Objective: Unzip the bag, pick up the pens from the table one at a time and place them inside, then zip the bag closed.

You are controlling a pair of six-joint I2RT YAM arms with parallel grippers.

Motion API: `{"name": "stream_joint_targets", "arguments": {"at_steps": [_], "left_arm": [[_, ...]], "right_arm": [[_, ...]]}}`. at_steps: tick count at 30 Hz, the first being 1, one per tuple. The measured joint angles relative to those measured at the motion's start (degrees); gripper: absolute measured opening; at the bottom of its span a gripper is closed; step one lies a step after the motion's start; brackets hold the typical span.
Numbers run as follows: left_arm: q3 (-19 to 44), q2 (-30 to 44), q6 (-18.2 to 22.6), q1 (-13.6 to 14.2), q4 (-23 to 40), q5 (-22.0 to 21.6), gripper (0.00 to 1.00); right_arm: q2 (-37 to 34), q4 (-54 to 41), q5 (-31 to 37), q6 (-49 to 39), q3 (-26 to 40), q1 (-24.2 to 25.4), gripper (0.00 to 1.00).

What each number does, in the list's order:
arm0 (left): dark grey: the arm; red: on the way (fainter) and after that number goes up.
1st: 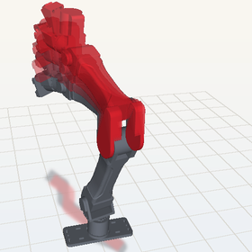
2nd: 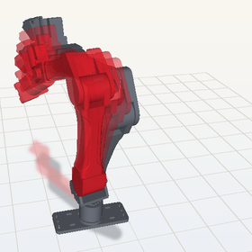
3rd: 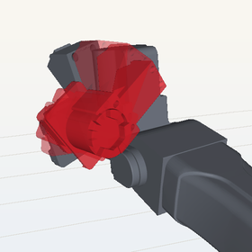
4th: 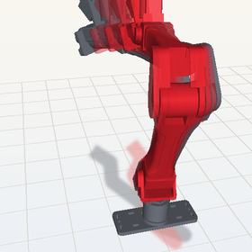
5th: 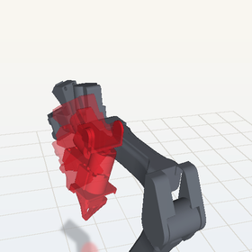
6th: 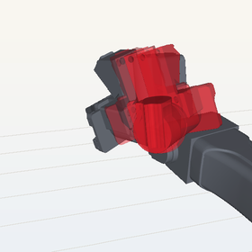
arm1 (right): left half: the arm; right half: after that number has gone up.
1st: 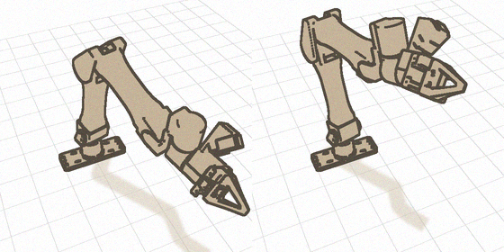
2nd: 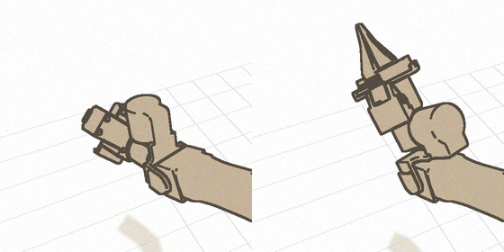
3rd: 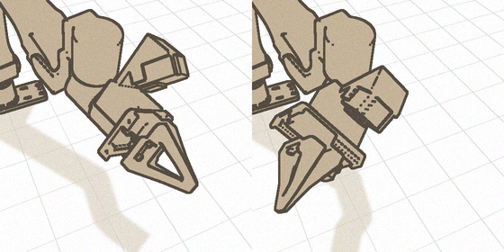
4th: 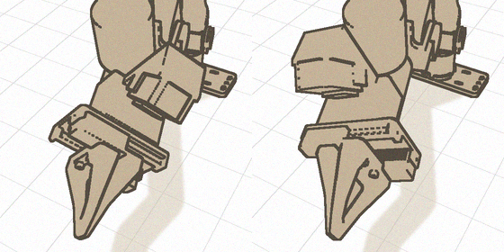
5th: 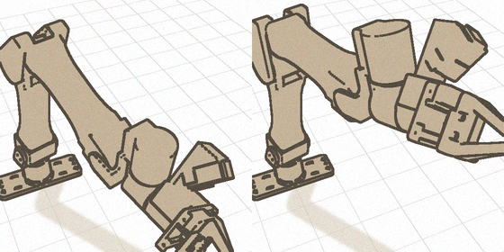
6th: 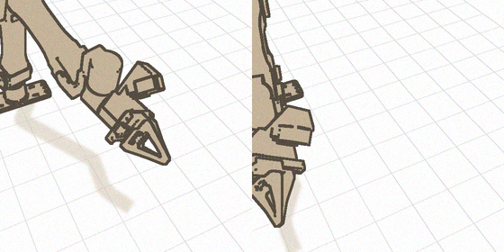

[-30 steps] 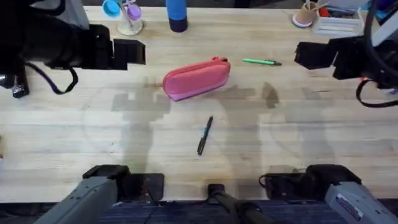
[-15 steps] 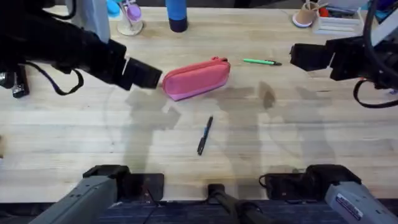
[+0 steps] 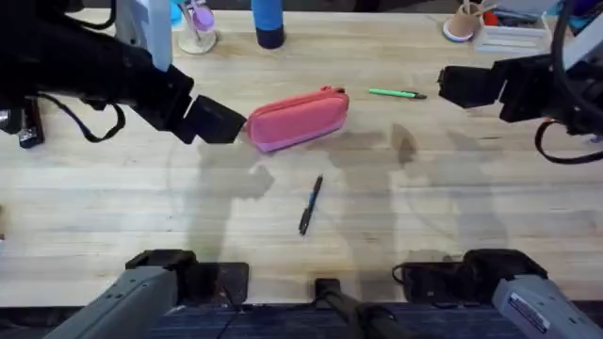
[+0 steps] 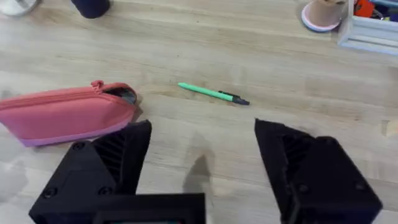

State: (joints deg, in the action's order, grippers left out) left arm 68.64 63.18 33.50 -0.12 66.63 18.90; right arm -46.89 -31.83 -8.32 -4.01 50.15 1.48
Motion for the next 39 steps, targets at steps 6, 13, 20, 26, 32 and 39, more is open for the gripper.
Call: {"name": "stream_joint_targets", "arguments": {"at_steps": [6, 13, 20, 26, 32, 39], "left_arm": [[0.0, 0.04, 2.34, 0.0, -0.3, -0.02, 0.993], [0.22, 4.94, 5.13, 0.0, -4.03, 0.19, 0.993], [0.22, 15.81, 5.57, 0.0, -6.57, 2.29, 0.993], [0.22, 21.06, 5.6, 0.0, -8.85, 4.39, 0.995], [0.22, 26.62, 5.6, 0.8, -11.96, 5.65, 0.995], [0.22, 31.91, 7.49, 5.03, -14.04, 6.81, 0.993]], "right_arm": [[0.0, 0.0, -0.09, 0.0, 0.0, 0.0, 0.996], [0.0, 0.0, -0.09, 0.0, 0.0, 0.0, 0.995], [0.0, 0.0, -0.09, 0.0, 0.0, 0.0, 0.996], [0.0, 0.0, -0.09, 0.0, 0.0, 0.0, 0.996], [0.0, 0.0, -0.09, 0.0, 0.0, 0.0, 0.995], [0.0, 0.0, -0.09, 0.0, 0.0, 0.0, 0.996]]}}
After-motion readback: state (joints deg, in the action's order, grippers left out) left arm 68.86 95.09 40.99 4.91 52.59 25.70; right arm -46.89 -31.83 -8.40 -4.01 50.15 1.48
